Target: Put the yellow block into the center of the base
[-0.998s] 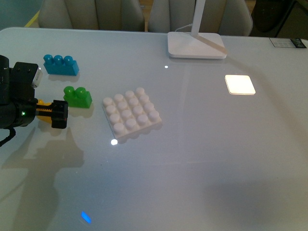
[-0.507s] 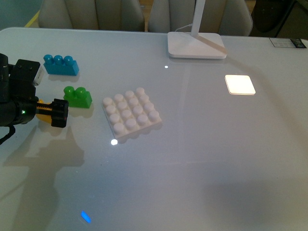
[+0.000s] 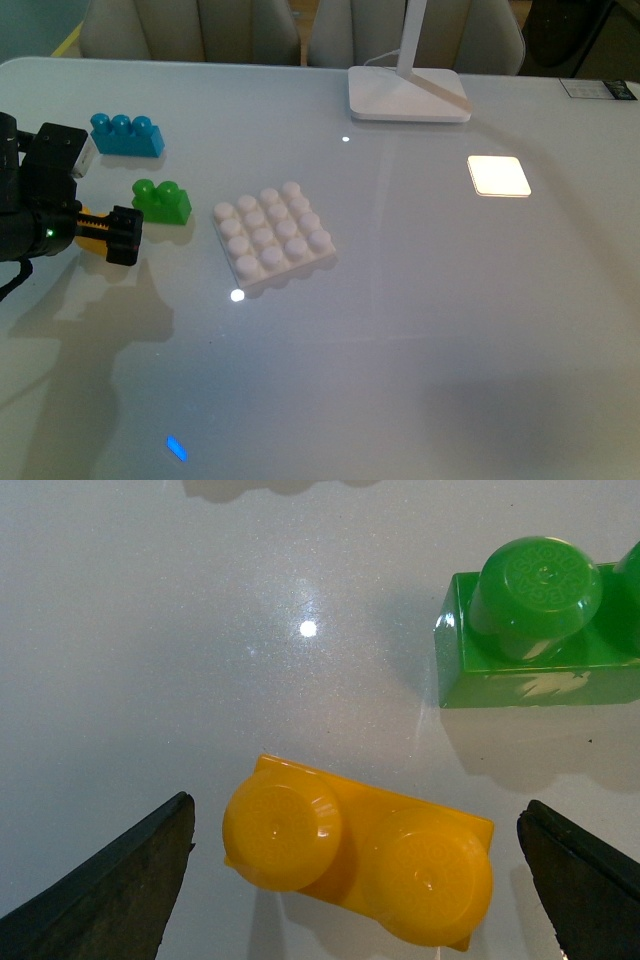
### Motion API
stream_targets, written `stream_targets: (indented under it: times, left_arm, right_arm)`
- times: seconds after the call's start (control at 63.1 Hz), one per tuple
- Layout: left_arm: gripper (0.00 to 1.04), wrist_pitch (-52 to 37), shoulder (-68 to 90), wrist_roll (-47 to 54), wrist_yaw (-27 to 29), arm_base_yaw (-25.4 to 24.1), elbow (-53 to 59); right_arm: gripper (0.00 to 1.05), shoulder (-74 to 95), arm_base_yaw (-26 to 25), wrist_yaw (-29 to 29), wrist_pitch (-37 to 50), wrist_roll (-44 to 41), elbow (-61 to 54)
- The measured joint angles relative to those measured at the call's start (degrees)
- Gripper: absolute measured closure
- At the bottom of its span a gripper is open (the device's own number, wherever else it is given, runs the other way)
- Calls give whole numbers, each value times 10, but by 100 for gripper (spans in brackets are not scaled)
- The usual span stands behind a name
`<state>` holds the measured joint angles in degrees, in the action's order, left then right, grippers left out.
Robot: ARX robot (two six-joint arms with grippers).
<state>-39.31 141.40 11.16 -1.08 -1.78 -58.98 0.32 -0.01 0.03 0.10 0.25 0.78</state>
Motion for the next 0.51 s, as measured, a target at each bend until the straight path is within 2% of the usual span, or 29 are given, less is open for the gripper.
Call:
stream_targets:
  times: [0.364, 0.507]
  left_arm:
    - [8, 0, 3, 2, 0, -1, 0]
    - [29, -1, 4, 5, 0, -3, 0]
  right_arm:
    - [9, 0, 0, 0, 0, 0, 0]
    - [9, 0, 0, 0, 0, 0, 0]
